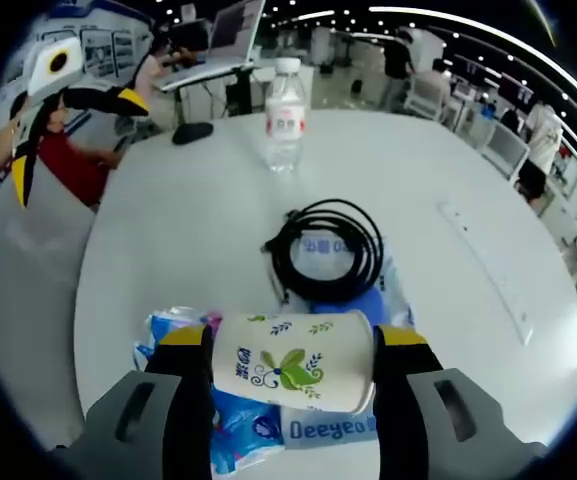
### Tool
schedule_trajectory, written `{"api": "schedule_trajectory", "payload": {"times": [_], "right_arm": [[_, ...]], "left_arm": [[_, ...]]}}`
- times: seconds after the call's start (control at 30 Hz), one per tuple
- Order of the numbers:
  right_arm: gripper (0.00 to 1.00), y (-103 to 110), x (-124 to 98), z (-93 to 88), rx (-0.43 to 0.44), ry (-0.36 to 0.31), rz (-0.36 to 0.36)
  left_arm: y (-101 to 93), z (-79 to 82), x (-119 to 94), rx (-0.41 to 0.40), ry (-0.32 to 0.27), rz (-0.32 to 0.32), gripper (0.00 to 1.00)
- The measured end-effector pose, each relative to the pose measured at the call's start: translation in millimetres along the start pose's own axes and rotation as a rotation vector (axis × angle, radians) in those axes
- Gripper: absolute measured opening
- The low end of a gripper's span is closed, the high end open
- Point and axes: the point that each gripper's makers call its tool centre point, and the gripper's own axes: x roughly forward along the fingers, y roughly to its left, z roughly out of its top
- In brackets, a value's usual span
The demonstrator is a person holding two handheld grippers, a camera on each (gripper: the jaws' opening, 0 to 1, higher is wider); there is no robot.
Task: Arrange the tabletop items into an orderly group along one side of the table until the central work area is clear of visible clutter.
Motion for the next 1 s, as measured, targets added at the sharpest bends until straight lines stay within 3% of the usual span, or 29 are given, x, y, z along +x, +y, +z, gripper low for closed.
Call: {"api": "schedule_trajectory", "payload": {"times": [0.67, 0.7, 1.0], "right_arm": [[0.65, 4.5, -2.0, -22.9, 0.05, 0.047, -0.032], [0.65, 5.6, -2.0, -20.3, 0.101, 0.025, -0.025], [0.83, 2.5, -16.4, -6.2, 0.174, -0.073, 0.008]], "left_arm": [[2.7, -5.7, -3.8, -0.037, -0.009, -0.002, 0.98], [2.4, -5.8, -3.9, -0.037, -0.01, -0.003, 0.98], [5.9, -6.3, -6.1, -0.042, -0.01, 0.0, 0.98]]}}
